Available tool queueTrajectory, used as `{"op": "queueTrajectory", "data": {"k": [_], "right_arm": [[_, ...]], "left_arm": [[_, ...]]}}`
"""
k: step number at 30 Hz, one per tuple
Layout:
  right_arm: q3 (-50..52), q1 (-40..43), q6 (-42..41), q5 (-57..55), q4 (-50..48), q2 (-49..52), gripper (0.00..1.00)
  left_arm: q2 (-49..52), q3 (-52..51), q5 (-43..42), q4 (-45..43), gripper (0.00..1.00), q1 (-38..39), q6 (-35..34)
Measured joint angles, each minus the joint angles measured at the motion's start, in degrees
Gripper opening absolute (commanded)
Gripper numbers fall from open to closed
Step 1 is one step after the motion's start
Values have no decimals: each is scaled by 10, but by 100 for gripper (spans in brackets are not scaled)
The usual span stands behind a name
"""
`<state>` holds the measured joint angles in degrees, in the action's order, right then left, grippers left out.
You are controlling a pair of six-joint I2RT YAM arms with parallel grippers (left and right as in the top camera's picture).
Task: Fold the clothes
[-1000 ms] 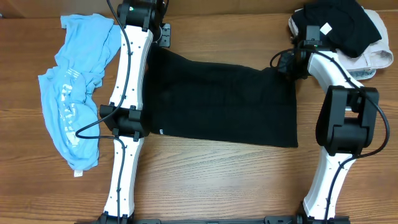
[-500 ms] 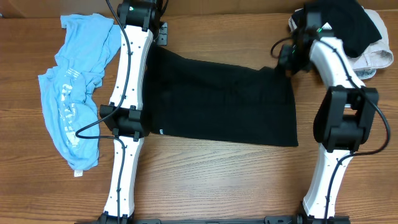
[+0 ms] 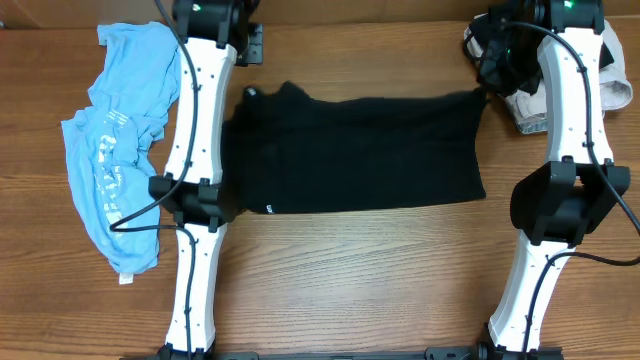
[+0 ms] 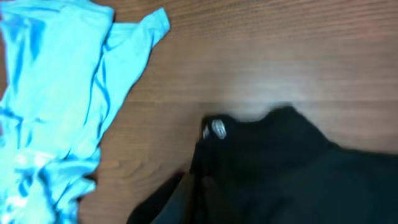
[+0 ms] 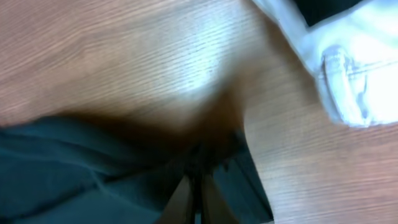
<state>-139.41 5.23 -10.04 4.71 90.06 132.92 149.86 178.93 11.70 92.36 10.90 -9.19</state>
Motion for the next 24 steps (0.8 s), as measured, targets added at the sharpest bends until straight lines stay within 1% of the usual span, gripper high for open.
{"op": "queueTrajectory", "data": {"k": [4, 7, 11, 12, 14, 15, 16, 17, 18, 22, 24], "right_arm": [[0, 0, 0, 7, 44, 0, 4], [0, 0, 0, 10, 66, 0, 4], [0, 0, 3, 11, 70, 0, 4], [0, 0, 3, 11, 70, 0, 4], [0, 0, 4, 13, 70, 0, 4], [0, 0, 5, 13, 70, 0, 4], [0, 0, 5, 13, 70, 0, 4], [0, 0, 6, 13, 70, 0, 4], [0, 0, 6, 14, 69, 0, 4], [0, 0, 7, 14, 61, 0, 4], [0, 0, 7, 15, 59, 0, 4]], "left_arm": [[-13, 4, -13, 42, 4, 0, -2], [-13, 1, -25, 42, 9, 0, -1], [-13, -1, -37, 42, 5, -1, -2], [-13, -3, -41, 42, 6, -1, -1], [-13, -13, -57, 42, 12, -1, -1], [-13, -20, -61, 40, 22, -1, 0], [-13, -30, -63, 35, 36, -1, 2], [-13, -42, -64, 25, 52, -1, 2], [-13, -53, -64, 9, 65, -1, 3], [-13, -112, -75, -73, 94, -4, 9], [-13, -150, -85, -107, 96, -9, 18]]}}
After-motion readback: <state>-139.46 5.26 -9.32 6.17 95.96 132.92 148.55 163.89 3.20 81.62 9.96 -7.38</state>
